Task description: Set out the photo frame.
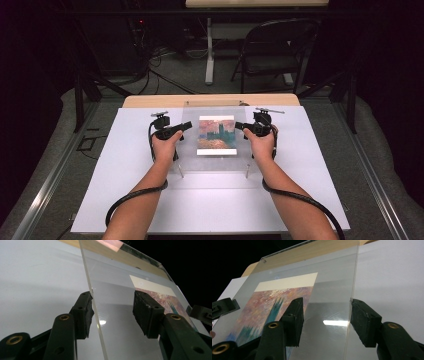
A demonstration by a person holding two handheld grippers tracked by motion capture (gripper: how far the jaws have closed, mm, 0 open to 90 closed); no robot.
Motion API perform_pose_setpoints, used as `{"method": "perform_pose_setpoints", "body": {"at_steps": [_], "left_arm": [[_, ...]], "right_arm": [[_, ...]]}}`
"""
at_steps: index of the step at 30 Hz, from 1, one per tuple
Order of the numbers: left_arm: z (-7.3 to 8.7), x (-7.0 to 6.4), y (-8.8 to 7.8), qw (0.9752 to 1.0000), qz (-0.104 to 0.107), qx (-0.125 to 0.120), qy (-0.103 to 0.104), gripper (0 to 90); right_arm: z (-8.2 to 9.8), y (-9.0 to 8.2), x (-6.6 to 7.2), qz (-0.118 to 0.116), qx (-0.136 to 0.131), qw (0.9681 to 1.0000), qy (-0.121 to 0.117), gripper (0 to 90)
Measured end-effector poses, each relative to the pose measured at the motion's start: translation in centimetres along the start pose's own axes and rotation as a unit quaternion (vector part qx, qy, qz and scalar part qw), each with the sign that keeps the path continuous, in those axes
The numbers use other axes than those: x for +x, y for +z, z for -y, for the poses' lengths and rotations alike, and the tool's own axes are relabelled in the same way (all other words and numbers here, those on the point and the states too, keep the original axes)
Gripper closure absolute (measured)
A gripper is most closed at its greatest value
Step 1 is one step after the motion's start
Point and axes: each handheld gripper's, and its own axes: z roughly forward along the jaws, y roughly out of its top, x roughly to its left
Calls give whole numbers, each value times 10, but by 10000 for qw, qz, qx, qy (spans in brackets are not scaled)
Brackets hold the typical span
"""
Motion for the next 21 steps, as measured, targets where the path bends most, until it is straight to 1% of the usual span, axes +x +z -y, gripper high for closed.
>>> {"method": "perform_pose_setpoints", "body": {"at_steps": [5, 9, 10, 12, 15, 19, 21], "left_arm": [[-2, -3, -5, 9999, 45, -99, 50, 513], [-2, -5, -8, 9998, 71, -164, 65, 516], [-2, -5, -9, 9998, 74, -155, 107, 516], [-2, -5, -10, 9998, 74, -165, 128, 517], [-4, -6, -13, 9998, 112, -167, 88, 527], [-7, -6, -16, 9996, 162, -136, 165, 535], [-8, -7, -18, 9996, 195, -130, 154, 542]], "right_arm": [[-2, -5, 4, -8, -71, 9999, -99, 461], [-3, -8, 6, -1, -140, 9998, -125, 463], [-3, -9, 6, -9, -155, 9998, -103, 464], [-3, -10, 7, -10, -162, 9998, -132, 465], [-3, -12, 8, -40, -203, 9997, -156, 469], [-5, -16, 9, -57, -196, 9995, -233, 474], [-5, -18, 9, -79, -224, 9994, -258, 477]]}}
